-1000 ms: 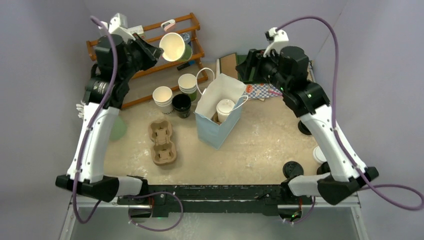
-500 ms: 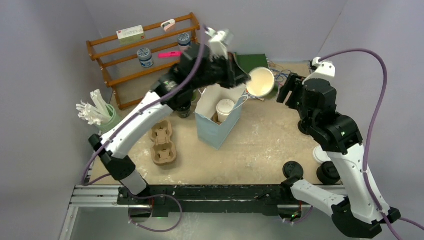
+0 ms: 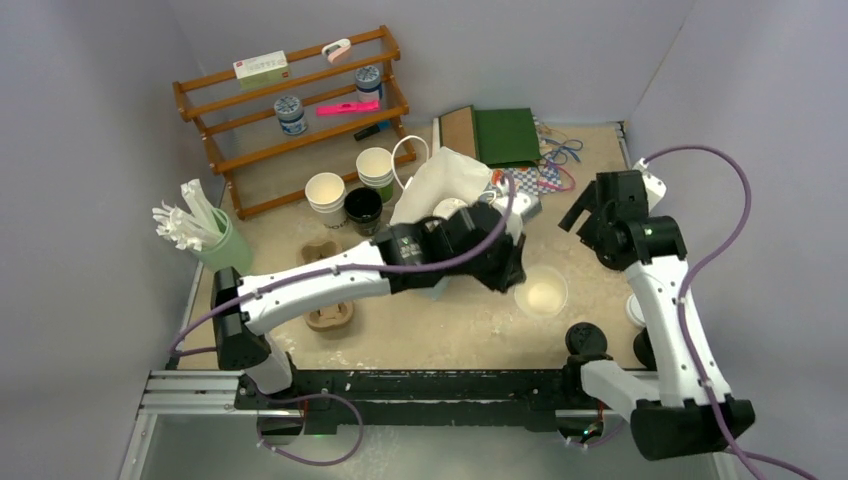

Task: Pack the takeout coffee
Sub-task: Place the coffee cup at the center of the board.

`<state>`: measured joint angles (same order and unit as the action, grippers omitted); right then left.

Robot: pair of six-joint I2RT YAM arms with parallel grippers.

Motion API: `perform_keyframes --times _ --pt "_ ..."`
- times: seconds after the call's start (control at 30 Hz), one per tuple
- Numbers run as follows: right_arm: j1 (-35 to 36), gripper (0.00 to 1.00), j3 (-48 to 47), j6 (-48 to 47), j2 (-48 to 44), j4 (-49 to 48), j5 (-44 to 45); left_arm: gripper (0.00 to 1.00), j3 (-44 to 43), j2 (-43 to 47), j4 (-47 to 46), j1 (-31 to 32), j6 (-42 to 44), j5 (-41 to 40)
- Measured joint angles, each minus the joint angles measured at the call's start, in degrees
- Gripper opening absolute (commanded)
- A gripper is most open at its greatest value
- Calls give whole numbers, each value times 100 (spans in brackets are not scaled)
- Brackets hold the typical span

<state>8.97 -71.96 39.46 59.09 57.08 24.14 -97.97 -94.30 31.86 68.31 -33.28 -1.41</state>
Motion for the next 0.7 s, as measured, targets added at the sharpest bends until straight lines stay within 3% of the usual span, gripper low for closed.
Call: perform_keyframes --times 0.17,0.3,0.53,0.7 --pt "-1375 99 597 44 529 -686 -962 0 1099 -79 -278 269 -7 -85" --pt "-1650 99 592 138 1082 -1134 -1040 0 1652 -313 -621 181 -7 -385" --pt "-2116 99 229 297 2247 -1397 -857 0 1370 -1108 -756 -59 -46 -629" --pt "-2765 99 251 299 2317 -1436 -785 0 994 -1609 -573 -562 -164 -326"
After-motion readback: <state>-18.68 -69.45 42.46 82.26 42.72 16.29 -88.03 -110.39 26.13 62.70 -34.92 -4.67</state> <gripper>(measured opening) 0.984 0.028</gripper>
